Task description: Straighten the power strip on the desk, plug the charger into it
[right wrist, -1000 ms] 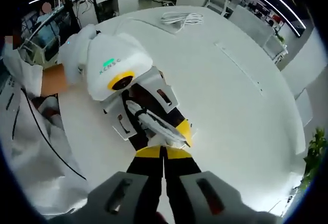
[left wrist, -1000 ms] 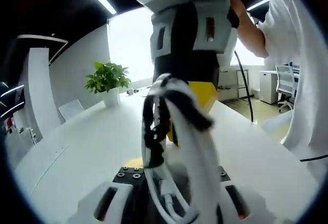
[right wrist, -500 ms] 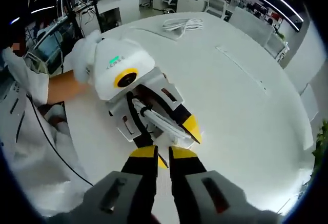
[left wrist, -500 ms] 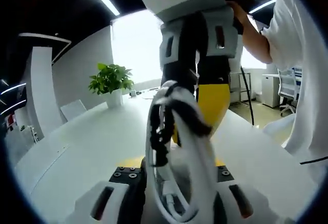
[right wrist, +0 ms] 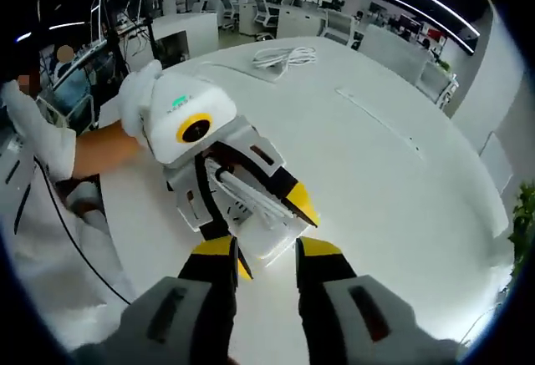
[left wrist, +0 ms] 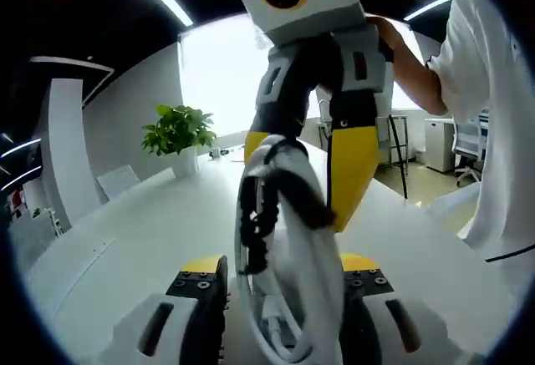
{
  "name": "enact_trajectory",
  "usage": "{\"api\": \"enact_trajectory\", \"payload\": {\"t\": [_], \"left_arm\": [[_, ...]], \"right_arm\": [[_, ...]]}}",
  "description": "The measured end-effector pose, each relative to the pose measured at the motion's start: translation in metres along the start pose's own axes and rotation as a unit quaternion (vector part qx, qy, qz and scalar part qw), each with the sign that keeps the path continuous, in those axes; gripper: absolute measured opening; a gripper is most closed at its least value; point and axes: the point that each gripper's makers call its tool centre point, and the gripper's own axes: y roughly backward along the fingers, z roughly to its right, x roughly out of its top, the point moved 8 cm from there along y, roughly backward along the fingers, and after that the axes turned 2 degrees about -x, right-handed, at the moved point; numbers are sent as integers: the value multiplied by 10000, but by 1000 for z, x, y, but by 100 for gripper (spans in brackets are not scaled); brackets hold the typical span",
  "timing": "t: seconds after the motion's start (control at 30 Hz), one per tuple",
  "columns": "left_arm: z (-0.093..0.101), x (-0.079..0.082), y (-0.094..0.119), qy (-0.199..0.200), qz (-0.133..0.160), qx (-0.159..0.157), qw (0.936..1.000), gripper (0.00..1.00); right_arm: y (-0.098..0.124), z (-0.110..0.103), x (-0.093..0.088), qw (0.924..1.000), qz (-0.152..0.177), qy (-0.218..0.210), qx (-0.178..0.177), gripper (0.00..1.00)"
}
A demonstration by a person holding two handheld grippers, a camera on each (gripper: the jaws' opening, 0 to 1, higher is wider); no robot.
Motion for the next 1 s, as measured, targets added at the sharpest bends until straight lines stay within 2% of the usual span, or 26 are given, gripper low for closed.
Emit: {"api": "enact_trajectory", "payload": {"t": [0.07, 0.17, 0.23, 0.43, 0.57, 0.73, 0.9, 1.0], "left_arm": [[-1, 0, 2, 6, 3, -8, 10000, 56], [-1, 6, 6, 114, 219, -88, 9997, 59], [-2, 8, 10, 40, 267, -70, 9996, 57], [-9, 5, 20, 91, 222, -92, 9997, 66], [-14, 3, 26, 196, 206, 18, 9996, 69], [-7, 2, 37, 312, 222, 83, 9992, 76], [2, 5, 55, 495, 409, 277, 9976, 84], [7, 4, 67, 632, 358, 485, 9962, 88]], "right_arm": [[0, 1, 2, 9999, 167, -17, -11, 28], [-3, 0, 0, 9994, 354, -11, 46, 30], [-8, 1, -4, 9989, 467, -26, 69, 35], [-7, -2, -7, 9979, 643, 15, 89, 37], [1, -2, -4, 9970, 774, 61, 34, 37], [2, -3, -8, 9962, 851, 199, 10, 38], [-2, -2, -14, 9959, 873, 234, -85, 48], [0, -2, -16, 9951, 939, 241, -180, 55]]}}
